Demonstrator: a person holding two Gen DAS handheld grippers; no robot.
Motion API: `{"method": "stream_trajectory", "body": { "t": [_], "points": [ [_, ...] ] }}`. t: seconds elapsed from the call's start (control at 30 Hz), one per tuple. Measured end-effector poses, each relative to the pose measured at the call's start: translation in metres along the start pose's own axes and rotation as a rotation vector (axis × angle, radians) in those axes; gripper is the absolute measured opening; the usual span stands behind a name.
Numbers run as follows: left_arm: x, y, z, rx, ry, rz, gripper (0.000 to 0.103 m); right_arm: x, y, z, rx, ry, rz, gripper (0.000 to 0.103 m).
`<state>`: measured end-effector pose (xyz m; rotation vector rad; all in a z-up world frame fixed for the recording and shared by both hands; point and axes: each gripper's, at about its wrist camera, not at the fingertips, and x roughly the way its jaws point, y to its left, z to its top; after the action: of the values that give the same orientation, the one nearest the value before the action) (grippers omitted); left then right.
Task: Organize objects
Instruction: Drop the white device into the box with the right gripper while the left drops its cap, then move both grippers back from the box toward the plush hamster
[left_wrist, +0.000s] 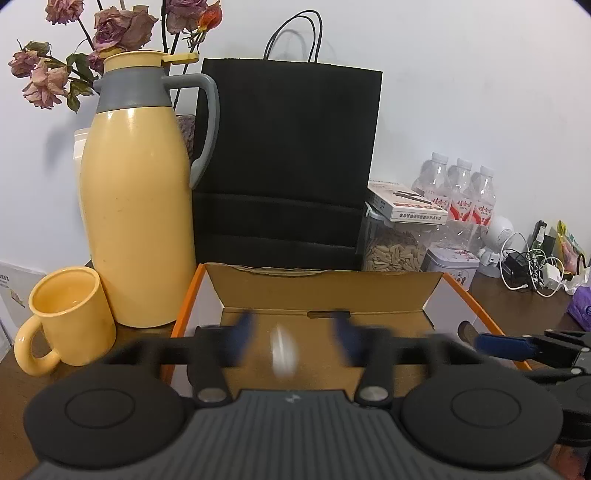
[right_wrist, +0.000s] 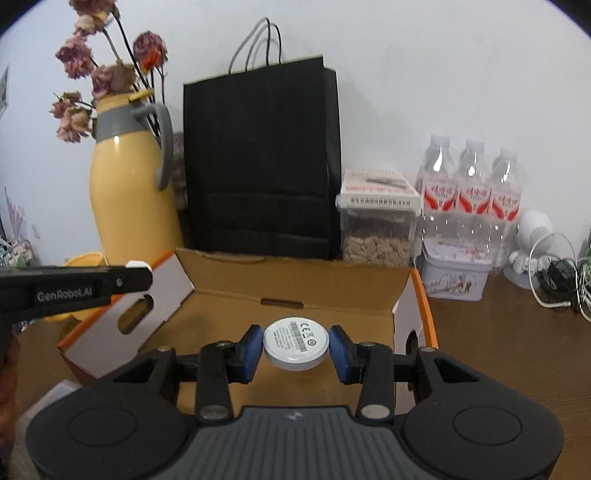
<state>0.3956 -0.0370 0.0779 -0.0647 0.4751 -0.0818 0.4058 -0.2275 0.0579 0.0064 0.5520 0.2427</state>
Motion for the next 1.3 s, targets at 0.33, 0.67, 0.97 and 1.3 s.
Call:
{"method": "stream_trajectory", "body": {
  "t": [0.33,0.67,0.97,1.3],
  "points": [
    [-0.019,0.005,0.006,-0.031,-0.049,0.072,0.103,-0.013,0.006,-0.004,-0.033,-0.038,-0.06,0.103],
    [-0.072,-0.001,0.001,0.002,-0.059,0.091,0.103,-0.064,0.026,-0.003,-0.086,-0.079,-0.08,0.103],
    [-0.141,0.01,-0.034,0.035,-0.046,0.124,0.103,-0.123,0.044,-0.038,-0.099,-0.067,-0.103,0.103],
    [-0.185,0.061,-0.061,-0.048,0.003,0.098,0.103,-0.156,0.072,-0.086,-0.093,-0.011,-0.126,0.103]
  ]
}}
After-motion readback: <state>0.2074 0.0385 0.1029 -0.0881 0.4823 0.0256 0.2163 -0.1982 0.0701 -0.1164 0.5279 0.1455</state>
